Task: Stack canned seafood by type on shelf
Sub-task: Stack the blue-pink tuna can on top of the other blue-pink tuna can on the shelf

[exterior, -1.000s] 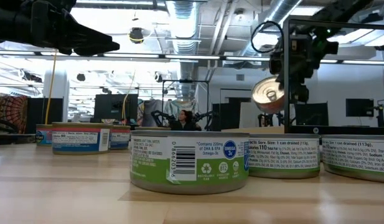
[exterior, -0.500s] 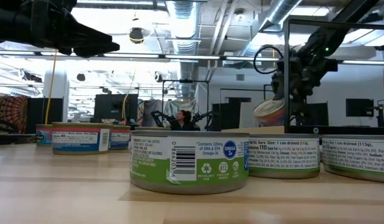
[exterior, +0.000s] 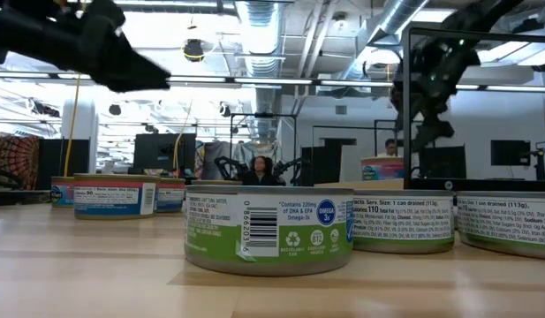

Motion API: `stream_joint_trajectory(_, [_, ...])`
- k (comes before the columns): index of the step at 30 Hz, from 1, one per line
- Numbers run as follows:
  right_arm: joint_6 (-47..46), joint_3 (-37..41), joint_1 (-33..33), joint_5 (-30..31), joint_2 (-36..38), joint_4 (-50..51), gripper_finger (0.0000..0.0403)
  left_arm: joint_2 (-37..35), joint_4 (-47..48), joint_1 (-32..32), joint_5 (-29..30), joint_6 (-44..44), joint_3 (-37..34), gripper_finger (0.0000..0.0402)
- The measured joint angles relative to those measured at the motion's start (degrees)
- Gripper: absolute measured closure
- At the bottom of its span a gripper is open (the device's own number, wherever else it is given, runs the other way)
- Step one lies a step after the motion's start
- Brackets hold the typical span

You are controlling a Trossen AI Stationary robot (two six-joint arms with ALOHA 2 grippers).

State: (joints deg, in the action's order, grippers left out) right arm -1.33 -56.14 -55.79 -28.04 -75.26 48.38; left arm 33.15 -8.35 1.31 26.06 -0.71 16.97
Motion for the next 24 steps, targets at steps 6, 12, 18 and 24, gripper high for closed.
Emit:
stream_joint_trajectory(6, [-1.7, 0.1, 11.7, 6.1, 5.0, -13.5, 0.0061, 7.0, 9.6, -3.8, -3.8, 7.9, 4.1, 0.0101])
stream_joint_trajectory(12, [-1.1, 0.2, 27.9, 15.7, 4.9, -29.0, 0.007, 16.1, 15.2, -1.2, -7.3, 6.0, 11.5, 0.0101])
stream_joint_trajectory(18, [1.5, 0.3, 40.0, 23.5, 1.6, -36.8, 0.0074, 23.1, 21.5, 7.2, -8.9, 1.5, 16.1, 0.0101])
stream_joint_trajectory(24, [1.8, 0.3, 48.3, 28.5, -2.6, -40.5, 0.0074, 27.6, 25.3, 18.4, -3.0, 9.5, 18.0, 0.0107])
